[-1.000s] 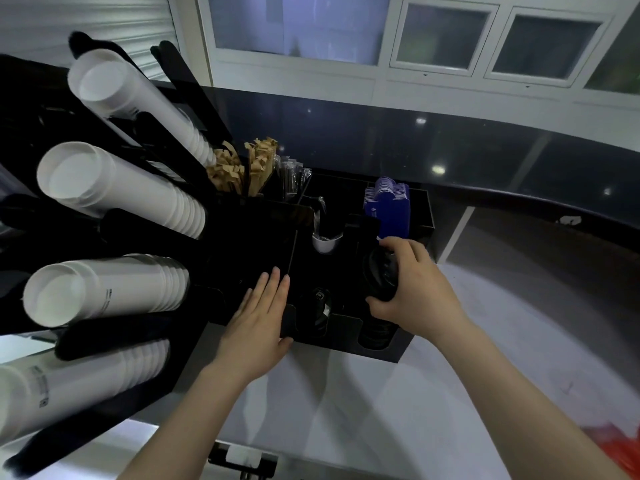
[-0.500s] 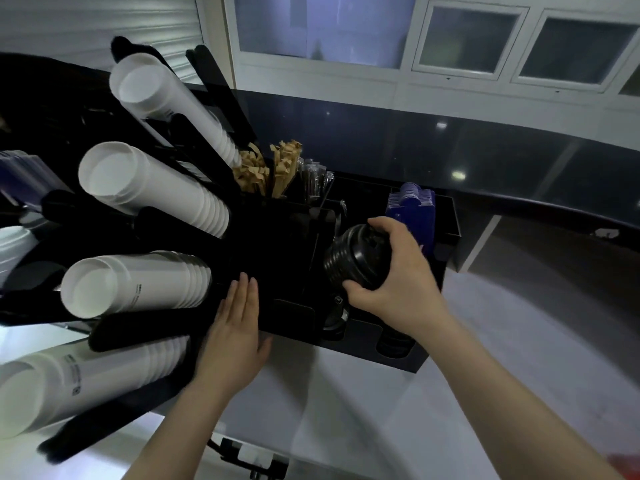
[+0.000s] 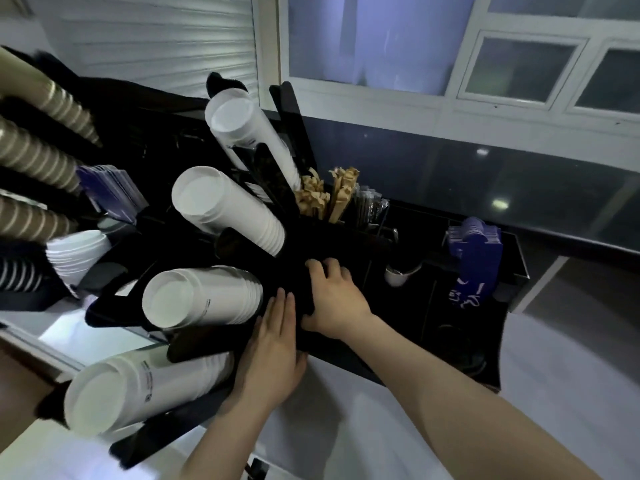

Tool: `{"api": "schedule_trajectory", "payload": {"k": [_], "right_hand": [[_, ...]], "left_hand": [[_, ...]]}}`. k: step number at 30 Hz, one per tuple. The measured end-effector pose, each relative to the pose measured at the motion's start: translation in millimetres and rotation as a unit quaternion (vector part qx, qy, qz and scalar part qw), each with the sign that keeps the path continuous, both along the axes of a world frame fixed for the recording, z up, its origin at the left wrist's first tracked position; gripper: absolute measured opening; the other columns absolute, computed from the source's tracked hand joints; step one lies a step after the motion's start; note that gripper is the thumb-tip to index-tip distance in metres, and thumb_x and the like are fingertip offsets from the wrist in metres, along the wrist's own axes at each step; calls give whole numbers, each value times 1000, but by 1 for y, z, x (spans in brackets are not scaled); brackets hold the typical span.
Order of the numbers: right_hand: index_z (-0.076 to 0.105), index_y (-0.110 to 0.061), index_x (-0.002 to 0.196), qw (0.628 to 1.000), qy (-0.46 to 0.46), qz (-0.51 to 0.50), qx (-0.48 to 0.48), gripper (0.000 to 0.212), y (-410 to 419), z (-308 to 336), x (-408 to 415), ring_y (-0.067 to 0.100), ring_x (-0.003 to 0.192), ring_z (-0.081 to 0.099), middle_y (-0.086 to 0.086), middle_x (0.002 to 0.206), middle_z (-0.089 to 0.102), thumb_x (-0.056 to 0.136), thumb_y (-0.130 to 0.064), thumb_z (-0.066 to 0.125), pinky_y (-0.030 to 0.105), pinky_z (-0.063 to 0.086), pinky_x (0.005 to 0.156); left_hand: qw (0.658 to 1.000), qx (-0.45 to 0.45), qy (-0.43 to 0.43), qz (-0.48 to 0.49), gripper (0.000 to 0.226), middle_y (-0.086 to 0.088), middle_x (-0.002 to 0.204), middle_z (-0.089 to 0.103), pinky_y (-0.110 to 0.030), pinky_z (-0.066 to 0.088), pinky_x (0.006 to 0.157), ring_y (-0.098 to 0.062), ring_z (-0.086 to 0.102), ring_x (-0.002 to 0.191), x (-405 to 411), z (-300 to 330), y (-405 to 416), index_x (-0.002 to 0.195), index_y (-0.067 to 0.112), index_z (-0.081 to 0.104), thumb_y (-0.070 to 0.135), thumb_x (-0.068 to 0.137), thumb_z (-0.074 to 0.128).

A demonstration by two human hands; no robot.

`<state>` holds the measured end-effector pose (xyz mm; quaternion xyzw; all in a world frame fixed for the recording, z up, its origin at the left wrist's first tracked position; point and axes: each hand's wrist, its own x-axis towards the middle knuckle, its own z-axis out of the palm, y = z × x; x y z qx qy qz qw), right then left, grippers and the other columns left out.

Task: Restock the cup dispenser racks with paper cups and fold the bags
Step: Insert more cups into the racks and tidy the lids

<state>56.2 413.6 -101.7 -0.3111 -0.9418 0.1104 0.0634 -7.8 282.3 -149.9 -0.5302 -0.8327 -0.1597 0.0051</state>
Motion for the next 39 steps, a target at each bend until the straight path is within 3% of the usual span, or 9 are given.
{"api": "schedule_trajectory", "payload": {"k": [8,11,14,18,22,27,30,34,39], "right_hand": [[15,-12,147,994,-100,27,39,90,-6,-18,-6,36,141,16,18,153,15,81,-51,63,53,20,112],[12,-10,150,990,-90,52,96,98,-9,-21,4,33,145,-1,16,158,-1,80,-55,62,53,9,115],[27,-10,146,987,-42,76,133,78,-13,-25,21,33,140,22,13,153,21,84,-46,58,48,20,113],[38,-13,142,983,-61,104,135,64,-21,-33,32,29,133,34,9,144,38,86,-41,55,46,17,112],[23,-13,149,985,-85,85,121,76,-22,-33,30,26,142,19,10,156,22,87,-42,55,47,8,115],[15,-10,150,991,-91,57,84,80,-23,-27,25,28,144,15,14,158,16,87,-41,54,45,8,115],[18,-12,149,988,-94,69,98,78,-21,-29,28,30,143,18,13,157,18,86,-39,55,43,14,114],[18,-16,150,989,-81,76,101,79,-19,-29,29,29,143,13,9,157,14,85,-40,56,43,18,111],[32,-13,147,996,27,83,27,63,-14,-22,55,22,146,13,5,155,26,89,-27,54,37,7,117]], "left_hand": [[995,-81,58,-19,89,-11,157,-19,-34,2,119,-25,-22,144,-2,-4,5,149,8,-12,31,87,47],[997,-43,68,-24,93,-20,154,24,-35,33,111,-33,20,143,0,3,2,144,0,32,28,66,75],[997,-33,67,-25,88,-21,139,48,-37,51,91,-35,44,131,2,0,2,126,0,59,23,46,86],[994,-58,86,-13,89,-26,136,49,-44,52,91,-42,46,127,2,-7,7,124,-2,59,22,44,88],[986,-104,129,21,80,-22,151,28,-41,33,109,-38,21,141,7,-5,18,146,1,28,32,80,60],[993,-81,85,17,80,-8,153,21,-35,32,107,-29,16,140,-4,0,25,152,15,11,31,85,52],[984,-123,126,-26,78,-10,160,-2,-39,10,118,-29,-5,146,-6,-7,17,152,10,2,31,88,42],[988,-111,105,-18,76,-8,160,-9,-39,1,119,-26,-12,146,-2,-3,13,151,9,5,27,88,43],[996,-13,71,-44,76,-8,159,14,-42,8,117,-26,5,147,4,11,16,150,9,21,21,85,57]]}}
